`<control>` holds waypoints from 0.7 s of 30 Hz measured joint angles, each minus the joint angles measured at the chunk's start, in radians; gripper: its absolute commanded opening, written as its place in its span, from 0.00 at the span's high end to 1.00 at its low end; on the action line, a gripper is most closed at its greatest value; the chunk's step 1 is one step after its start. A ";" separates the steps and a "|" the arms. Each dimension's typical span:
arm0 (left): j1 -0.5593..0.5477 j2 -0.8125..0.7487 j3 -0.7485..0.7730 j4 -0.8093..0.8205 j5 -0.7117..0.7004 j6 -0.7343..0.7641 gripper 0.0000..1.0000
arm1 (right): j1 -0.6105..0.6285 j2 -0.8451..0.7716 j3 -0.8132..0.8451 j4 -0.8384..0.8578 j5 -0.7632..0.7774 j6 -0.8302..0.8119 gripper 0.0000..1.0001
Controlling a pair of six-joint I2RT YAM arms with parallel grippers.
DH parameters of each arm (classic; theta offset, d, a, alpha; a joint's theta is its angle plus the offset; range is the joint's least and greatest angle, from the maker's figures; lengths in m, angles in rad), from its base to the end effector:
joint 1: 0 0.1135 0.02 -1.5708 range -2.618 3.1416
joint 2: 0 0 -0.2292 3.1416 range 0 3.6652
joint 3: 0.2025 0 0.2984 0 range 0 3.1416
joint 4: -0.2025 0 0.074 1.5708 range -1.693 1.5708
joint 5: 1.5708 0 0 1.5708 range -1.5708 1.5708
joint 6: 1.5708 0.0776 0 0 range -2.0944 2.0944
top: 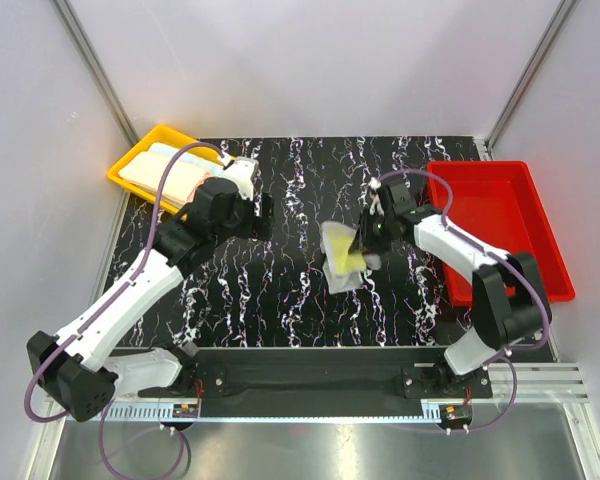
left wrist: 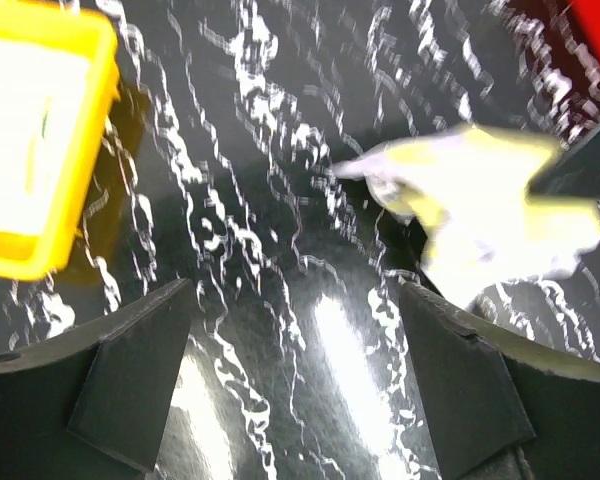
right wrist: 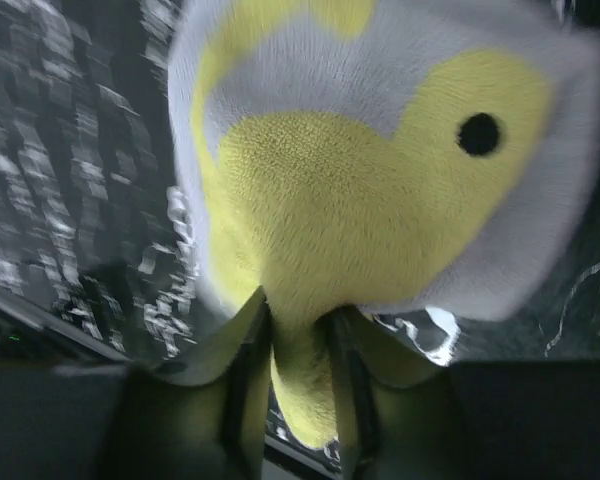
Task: Fold and stack the towels
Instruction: Grab crumpled towel, then move the towel to the center of the board
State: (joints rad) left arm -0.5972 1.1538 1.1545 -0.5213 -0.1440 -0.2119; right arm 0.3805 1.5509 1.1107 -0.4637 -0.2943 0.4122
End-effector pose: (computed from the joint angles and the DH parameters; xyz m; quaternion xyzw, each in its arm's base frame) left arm 0.2959 -0.1877 0.3083 0.1298 0.8540 -0.1396 0.4841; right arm 0.3604 0.1684 0.1559 -0.0332 0.9354 0.2528 0.2452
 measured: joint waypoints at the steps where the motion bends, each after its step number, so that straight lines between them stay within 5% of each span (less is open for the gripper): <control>1: 0.000 0.000 -0.011 -0.003 0.000 -0.008 0.11 | 0.004 0.027 -0.044 0.004 -0.005 0.005 0.58; 4: 0.004 0.016 -0.056 -0.009 0.006 -0.051 0.11 | 0.005 0.053 -0.100 -0.016 0.019 0.008 0.01; 16: 0.018 0.280 -0.157 0.167 0.278 -0.215 0.28 | 0.005 0.008 -0.055 -0.031 0.139 -0.058 0.00; 21: -0.012 0.403 -0.168 0.300 0.401 -0.253 0.31 | 0.002 -0.046 -0.092 0.115 0.129 -0.002 0.00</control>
State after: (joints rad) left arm -0.6090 1.5570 0.9867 -0.2211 0.2565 -0.4652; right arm 0.3828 1.5047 1.0191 -0.3485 -0.1650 0.4103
